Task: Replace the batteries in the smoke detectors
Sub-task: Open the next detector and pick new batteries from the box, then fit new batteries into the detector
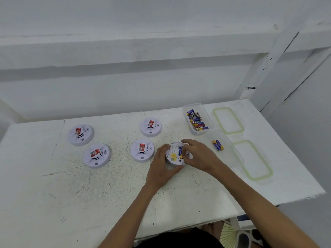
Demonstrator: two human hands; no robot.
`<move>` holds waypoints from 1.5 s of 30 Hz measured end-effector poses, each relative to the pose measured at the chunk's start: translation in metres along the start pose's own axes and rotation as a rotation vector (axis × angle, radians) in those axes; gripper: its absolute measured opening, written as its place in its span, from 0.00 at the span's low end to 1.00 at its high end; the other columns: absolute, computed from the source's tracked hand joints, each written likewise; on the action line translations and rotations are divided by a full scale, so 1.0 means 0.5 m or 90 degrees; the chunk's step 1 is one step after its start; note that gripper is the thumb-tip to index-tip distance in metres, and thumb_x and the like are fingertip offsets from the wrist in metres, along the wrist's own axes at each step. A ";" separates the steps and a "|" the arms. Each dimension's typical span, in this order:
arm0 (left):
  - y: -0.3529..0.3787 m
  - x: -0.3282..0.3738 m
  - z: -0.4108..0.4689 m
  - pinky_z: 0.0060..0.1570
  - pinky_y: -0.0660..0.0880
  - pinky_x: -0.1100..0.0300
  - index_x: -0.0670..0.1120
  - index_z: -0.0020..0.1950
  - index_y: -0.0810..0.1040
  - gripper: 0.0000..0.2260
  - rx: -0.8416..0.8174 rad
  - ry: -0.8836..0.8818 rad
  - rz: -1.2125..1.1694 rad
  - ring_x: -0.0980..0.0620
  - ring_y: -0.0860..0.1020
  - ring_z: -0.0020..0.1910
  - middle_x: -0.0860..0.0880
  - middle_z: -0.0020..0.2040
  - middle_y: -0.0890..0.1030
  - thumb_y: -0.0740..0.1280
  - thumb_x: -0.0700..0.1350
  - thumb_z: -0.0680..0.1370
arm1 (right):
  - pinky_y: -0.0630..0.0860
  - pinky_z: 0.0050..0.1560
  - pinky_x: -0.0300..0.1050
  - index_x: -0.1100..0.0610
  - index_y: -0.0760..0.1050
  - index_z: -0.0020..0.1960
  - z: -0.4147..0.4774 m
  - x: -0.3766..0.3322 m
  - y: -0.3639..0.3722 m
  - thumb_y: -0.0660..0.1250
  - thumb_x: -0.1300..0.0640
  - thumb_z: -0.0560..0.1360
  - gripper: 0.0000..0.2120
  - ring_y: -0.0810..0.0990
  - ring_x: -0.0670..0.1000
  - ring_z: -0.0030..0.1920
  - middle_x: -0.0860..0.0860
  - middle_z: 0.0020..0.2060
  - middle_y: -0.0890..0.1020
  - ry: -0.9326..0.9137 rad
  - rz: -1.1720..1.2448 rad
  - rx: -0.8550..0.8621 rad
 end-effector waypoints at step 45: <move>-0.012 0.014 -0.002 0.64 0.77 0.49 0.48 0.74 0.68 0.39 0.016 0.006 0.015 0.52 0.74 0.69 0.52 0.70 0.73 0.79 0.60 0.70 | 0.80 0.57 0.46 0.55 0.78 0.63 -0.032 0.021 0.024 0.66 0.53 0.80 0.13 0.76 0.50 0.65 0.51 0.64 0.79 -0.186 -0.005 0.087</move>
Point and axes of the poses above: each hand's wrist, its own z-axis towards the middle knuckle, its own y-axis out of the palm, x = y × z, the point moved 2 cm from there along z, towards the middle knuckle
